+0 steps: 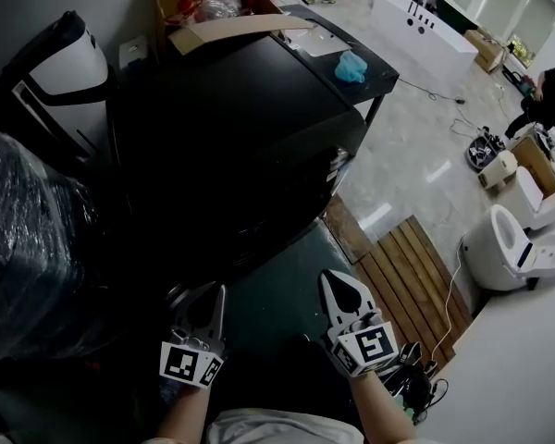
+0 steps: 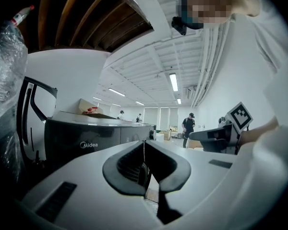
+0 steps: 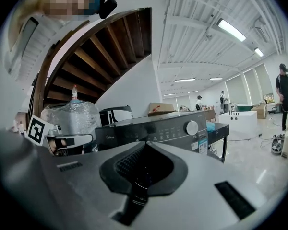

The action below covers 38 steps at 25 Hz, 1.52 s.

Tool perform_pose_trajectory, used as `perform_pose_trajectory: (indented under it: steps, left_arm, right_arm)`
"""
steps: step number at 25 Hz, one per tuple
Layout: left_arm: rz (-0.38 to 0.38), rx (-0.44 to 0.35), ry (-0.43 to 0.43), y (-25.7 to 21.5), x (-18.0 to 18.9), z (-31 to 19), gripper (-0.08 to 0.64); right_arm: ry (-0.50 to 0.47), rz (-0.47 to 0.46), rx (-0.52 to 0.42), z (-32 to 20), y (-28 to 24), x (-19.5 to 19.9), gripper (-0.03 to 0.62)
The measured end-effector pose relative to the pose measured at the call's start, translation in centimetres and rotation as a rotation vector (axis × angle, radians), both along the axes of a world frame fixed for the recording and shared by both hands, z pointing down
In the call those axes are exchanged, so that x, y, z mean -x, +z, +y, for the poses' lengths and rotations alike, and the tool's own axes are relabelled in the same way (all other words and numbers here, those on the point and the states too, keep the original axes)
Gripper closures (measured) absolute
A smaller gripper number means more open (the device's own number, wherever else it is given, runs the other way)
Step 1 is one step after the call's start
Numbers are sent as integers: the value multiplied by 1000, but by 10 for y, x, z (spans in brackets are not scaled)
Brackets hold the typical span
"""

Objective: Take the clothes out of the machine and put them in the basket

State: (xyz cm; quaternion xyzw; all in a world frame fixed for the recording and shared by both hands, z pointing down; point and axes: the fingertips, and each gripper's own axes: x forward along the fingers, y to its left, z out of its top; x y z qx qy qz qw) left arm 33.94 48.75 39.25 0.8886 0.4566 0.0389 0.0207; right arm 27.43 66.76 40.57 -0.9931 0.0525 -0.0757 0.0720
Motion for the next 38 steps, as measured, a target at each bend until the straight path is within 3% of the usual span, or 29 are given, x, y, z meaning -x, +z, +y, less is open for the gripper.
perform_pose_trajectory:
  steps: [7, 19, 24, 38]
  left_arm:
    - [16, 22, 7, 71, -10, 13, 537]
    - [53, 47, 63, 196, -6, 28, 537]
    - [40, 53, 34, 243, -9, 30, 537]
    - [42, 99, 32, 286, -4, 30, 537]
  right_arm:
    - [-17, 2, -6, 9, 82, -21, 584]
    - [-172, 100, 39, 1, 187, -49, 584]
    - [-182, 110, 35, 7, 230, -56, 584]
    - [-188, 33, 16, -12, 304, -58, 583]
